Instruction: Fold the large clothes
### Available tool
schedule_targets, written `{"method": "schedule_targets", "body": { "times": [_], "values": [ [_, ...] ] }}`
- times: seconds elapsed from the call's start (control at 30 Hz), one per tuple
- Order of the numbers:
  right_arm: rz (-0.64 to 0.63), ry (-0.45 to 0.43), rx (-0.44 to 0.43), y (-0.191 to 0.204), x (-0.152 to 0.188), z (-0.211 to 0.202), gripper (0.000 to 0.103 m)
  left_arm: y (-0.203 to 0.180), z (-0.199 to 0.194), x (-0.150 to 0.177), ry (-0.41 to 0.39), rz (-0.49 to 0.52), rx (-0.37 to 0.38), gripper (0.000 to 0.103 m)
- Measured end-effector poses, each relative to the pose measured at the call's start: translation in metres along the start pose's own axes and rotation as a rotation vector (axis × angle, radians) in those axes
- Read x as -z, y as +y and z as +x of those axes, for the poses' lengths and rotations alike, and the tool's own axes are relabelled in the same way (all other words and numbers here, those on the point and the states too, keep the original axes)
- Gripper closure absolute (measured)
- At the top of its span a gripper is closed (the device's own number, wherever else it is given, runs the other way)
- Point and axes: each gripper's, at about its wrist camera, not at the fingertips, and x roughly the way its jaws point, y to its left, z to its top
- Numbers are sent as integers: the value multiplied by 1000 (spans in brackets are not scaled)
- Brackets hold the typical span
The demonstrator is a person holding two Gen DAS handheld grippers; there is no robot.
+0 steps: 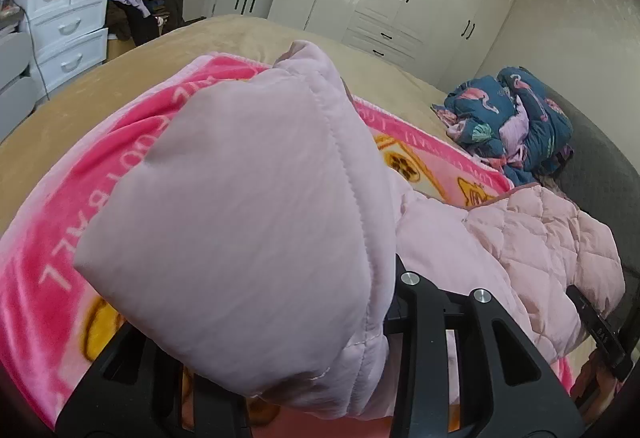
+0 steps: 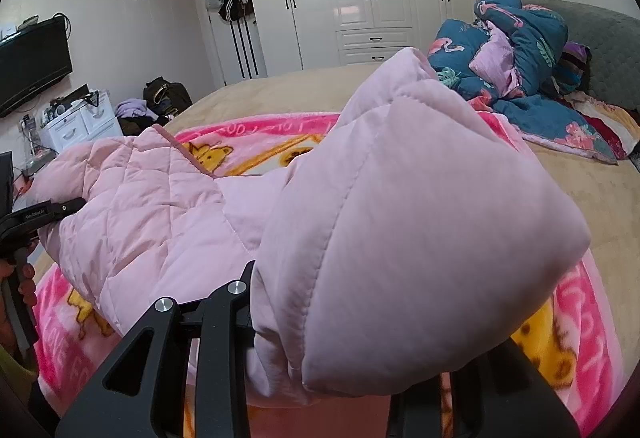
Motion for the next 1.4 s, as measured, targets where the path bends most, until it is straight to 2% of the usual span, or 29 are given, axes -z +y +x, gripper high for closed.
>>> {"method": "schedule_targets", "body": {
  "times": [0.57,1.03,1.23,1.33,1.4],
  "values": [
    [47,35,-8,-5,45,-28,73,11,-32,41,17,30,-7,73],
    [123,100,8,-17,83,-23,69,22,-26,70,61,70,-53,70],
    [183,124,14,-29,92,-16,63,25,-23,77,72,76,-65,68],
    [231,142,12,-37,98,-12,56,26,-22,78,74,83,-72,67],
    [280,158,10,-45,102,-9,48,27,-21,79,76,79,-72,66]
  ]
}}
